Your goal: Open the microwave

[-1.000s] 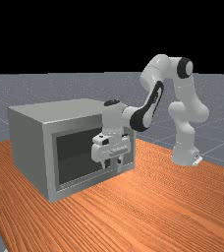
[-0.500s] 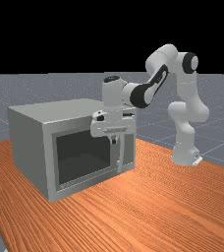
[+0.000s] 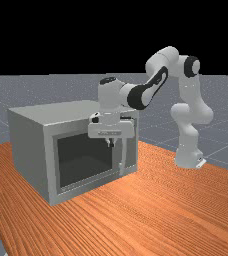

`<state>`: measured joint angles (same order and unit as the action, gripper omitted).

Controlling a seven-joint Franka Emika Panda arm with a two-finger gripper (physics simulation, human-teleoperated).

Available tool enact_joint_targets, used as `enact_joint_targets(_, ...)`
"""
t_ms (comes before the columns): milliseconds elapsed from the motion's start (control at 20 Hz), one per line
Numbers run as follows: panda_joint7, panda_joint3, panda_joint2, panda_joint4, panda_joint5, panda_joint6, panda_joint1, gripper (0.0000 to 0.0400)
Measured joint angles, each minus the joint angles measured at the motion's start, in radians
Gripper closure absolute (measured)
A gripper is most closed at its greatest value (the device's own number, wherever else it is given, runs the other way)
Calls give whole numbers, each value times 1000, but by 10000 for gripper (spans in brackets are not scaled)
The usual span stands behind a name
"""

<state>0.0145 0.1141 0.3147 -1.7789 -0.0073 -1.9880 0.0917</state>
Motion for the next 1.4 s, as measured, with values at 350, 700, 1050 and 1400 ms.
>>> enact_joint_targets(350, 144, 26, 18, 26, 21, 12, 32, 400)
enact_joint_targets(700, 265, 54, 24, 28, 39, 17, 62, 400)
enact_joint_targets(1050, 393, 81, 28, 40, 61, 41, 89, 400)
enact_joint_targets(1400, 520, 110, -4, 28, 72, 51, 117, 400)
